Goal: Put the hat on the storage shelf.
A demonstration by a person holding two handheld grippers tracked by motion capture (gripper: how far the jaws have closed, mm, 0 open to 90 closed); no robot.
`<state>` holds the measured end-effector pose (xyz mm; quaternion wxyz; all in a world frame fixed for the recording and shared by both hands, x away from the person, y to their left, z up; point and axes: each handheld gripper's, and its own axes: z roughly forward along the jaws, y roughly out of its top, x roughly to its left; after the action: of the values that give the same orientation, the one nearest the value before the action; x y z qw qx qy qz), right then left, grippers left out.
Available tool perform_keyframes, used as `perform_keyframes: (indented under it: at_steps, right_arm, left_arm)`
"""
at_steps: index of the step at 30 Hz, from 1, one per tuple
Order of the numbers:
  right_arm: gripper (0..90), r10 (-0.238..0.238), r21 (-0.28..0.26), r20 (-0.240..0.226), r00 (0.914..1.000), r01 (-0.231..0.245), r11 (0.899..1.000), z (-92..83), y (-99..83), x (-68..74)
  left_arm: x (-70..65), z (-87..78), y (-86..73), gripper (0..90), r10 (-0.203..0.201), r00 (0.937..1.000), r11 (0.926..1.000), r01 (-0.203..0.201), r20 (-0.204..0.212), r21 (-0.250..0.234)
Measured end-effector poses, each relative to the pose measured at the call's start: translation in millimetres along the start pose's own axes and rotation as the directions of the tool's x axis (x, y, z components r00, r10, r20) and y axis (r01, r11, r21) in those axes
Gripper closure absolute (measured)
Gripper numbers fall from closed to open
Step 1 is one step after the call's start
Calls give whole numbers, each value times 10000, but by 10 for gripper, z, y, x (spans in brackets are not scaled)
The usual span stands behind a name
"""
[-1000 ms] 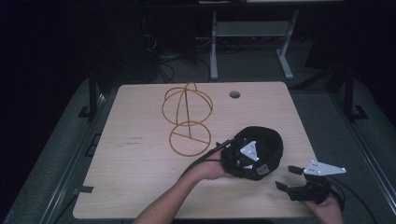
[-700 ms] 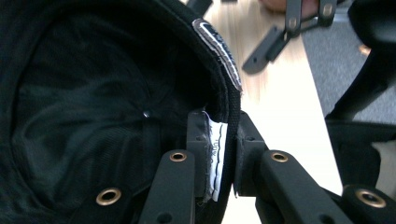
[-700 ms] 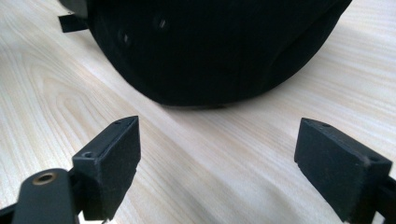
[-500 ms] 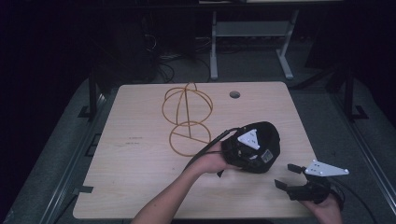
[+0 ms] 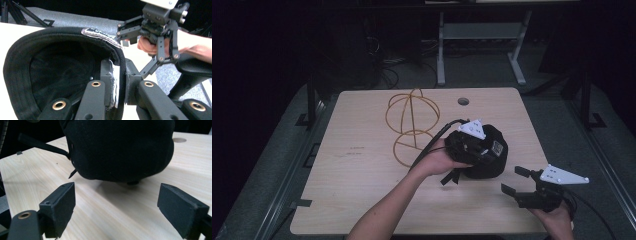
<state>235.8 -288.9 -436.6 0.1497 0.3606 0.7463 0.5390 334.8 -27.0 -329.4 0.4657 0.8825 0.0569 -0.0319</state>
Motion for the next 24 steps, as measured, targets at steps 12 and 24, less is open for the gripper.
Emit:
perform_keyframes:
  at_steps: [12,24]
  right_arm:
    - [251,-956,-444,31,9954,957,9944,86,219,51]
    - [679,-1420,-786,-348,9893,1389,9872,79,146,105]
  left_arm:
    - [-95,-26,190,808,344,9974,9994,-344,628,-24]
    - [-223,11,265,807,857,9932,9960,-874,794,185]
